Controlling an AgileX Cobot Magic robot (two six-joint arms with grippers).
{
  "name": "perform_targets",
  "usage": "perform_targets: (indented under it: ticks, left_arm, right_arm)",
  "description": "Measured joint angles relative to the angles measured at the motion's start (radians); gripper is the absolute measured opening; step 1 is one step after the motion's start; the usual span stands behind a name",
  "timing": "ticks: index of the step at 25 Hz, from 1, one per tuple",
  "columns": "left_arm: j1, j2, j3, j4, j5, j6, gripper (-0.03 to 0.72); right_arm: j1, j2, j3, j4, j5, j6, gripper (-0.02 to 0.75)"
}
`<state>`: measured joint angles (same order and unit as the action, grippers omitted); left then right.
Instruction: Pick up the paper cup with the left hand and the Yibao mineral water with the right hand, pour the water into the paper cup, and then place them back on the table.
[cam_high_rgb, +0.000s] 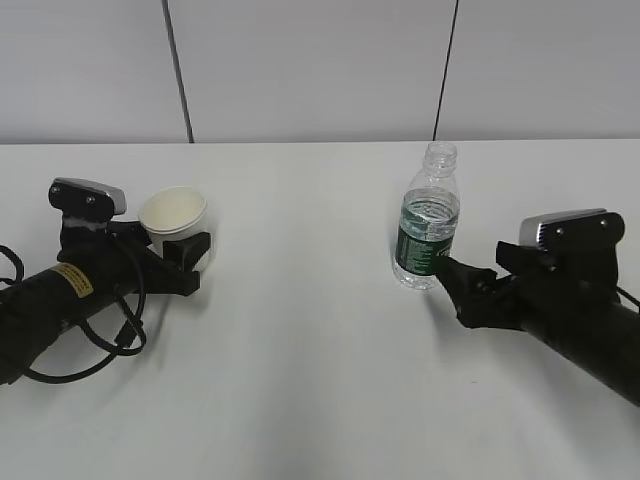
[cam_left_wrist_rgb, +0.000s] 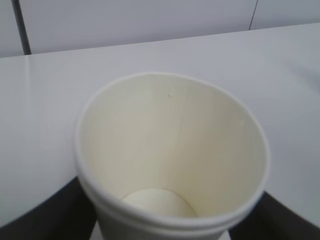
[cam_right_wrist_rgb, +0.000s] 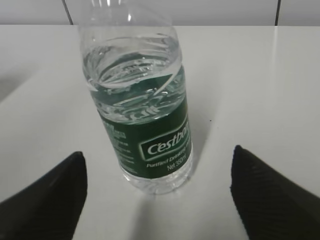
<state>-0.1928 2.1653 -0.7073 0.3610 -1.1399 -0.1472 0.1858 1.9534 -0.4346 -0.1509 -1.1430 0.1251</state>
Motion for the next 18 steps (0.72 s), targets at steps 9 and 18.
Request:
perform_targets:
  ticks: [9, 18]
  left_arm:
    - [0.000, 0.000, 0.000, 0.007, 0.000, 0.000, 0.454]
    - [0.000, 0.000, 0.000, 0.021, -0.001, 0.000, 0.454]
  right_arm:
    - [0.000, 0.103, -0.148, -0.025, -0.002, 0.020, 0.669]
    - [0.000, 0.207, -0.285, -0.075, -0.002, 0.061, 0.669]
